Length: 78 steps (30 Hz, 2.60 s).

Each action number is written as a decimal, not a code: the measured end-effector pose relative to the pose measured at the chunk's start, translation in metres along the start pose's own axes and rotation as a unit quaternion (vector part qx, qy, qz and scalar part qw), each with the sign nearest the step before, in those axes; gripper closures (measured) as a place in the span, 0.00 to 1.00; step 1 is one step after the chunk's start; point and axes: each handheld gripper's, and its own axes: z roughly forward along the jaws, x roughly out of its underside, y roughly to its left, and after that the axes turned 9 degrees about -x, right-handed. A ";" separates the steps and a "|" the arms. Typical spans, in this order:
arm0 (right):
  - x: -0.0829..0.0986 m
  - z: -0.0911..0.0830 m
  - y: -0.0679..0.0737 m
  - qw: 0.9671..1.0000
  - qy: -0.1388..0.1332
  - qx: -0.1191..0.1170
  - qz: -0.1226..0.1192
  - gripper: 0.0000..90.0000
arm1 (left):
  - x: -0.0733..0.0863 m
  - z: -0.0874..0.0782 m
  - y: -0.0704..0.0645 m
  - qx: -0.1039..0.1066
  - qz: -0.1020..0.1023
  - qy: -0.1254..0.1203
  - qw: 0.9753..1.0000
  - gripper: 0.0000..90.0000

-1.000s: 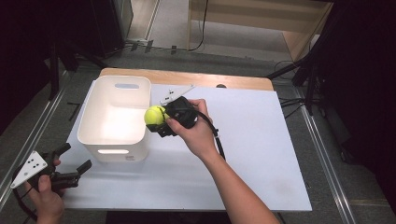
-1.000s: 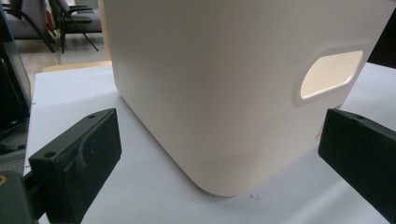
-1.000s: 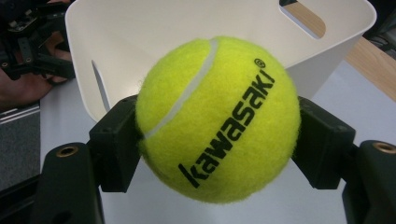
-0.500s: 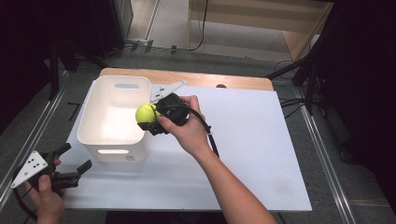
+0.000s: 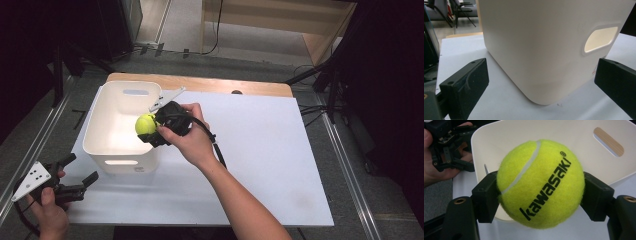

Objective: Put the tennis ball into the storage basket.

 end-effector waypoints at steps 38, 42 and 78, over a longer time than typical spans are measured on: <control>0.018 0.002 -0.008 1.000 -0.018 0.001 -0.002 0.00 | 0.000 0.001 0.000 0.001 0.003 0.003 1.000 0.00; 0.028 -0.009 -0.012 1.000 -0.026 0.015 0.007 0.00 | 0.000 0.001 0.000 0.001 0.002 0.003 1.000 0.00; 0.130 -0.068 -0.015 0.993 -0.056 0.092 0.053 0.00 | 0.000 0.001 -0.002 -0.001 0.006 0.006 1.000 0.00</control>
